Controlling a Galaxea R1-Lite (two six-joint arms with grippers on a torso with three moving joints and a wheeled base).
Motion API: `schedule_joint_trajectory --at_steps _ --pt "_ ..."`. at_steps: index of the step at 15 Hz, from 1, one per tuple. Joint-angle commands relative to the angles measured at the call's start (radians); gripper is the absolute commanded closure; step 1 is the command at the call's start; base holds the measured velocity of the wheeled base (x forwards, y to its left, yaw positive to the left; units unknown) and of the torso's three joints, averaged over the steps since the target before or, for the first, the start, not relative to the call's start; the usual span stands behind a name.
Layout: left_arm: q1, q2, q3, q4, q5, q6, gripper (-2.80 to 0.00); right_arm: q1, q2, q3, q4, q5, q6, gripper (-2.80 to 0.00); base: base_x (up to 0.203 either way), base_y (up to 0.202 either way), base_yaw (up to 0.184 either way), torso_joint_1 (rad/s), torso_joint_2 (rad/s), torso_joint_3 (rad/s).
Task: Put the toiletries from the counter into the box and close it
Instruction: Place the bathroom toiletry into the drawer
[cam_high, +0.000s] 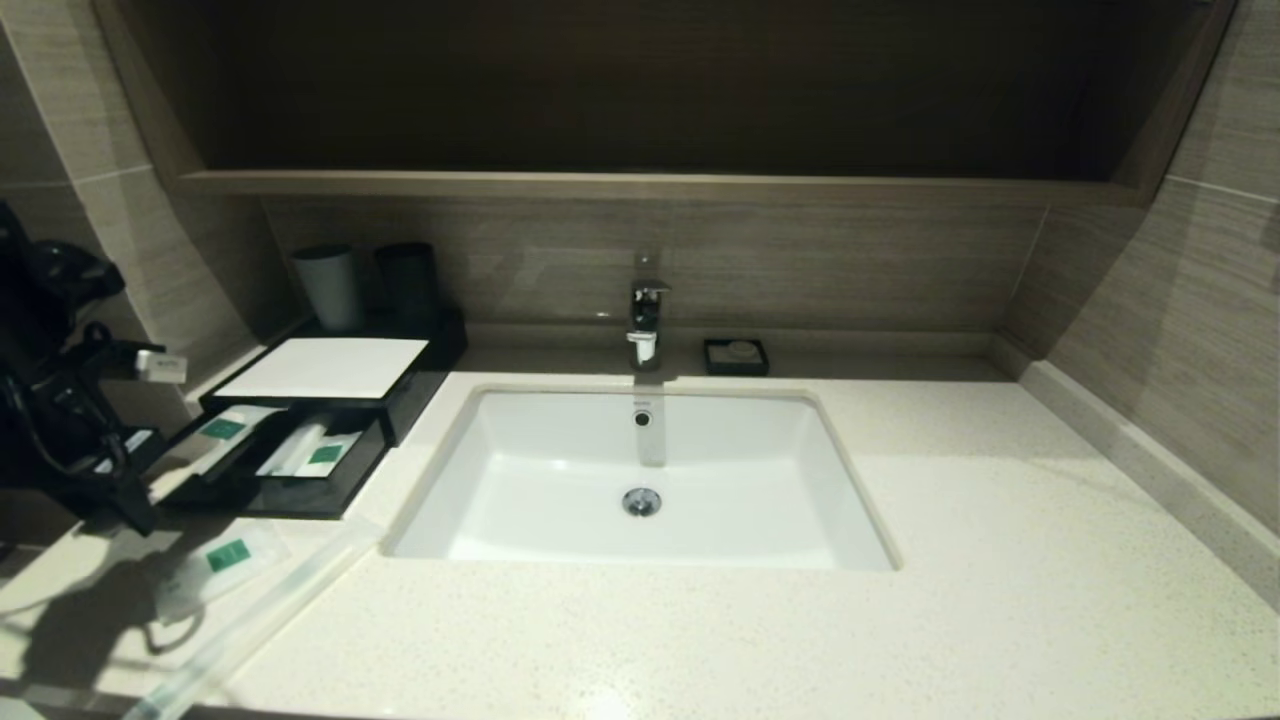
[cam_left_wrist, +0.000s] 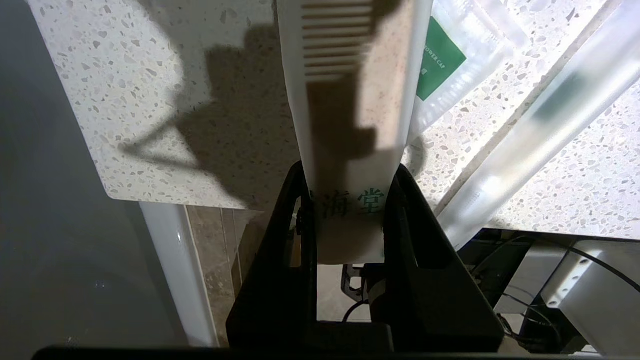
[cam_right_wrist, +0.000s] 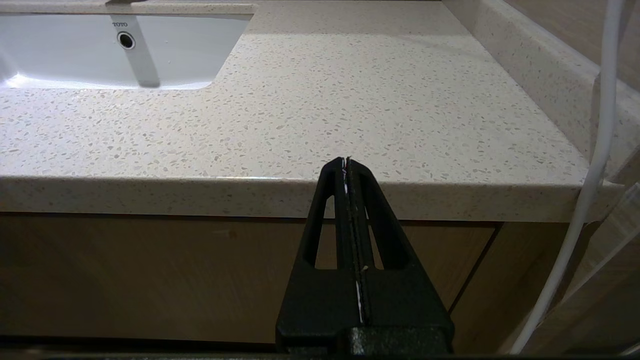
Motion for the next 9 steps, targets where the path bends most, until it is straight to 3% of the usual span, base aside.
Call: schedule_joint_trajectory --at_steps 1,9 --pt "-0.005 0.034 -0.033 0.028 -0.003 0.000 0.00 0.000 0.000 0.000 0.000 0.000 0.000 0.00 0.000 0.000 0.000 0.000 0.00 0.000" --pt "-0.024 0.098 -0.087 0.041 -0.008 -0.005 0.00 0.000 0.000 0.000 0.000 0.000 0.000 0.00 0.000 0.000 0.000 0.000 0.00 0.000"
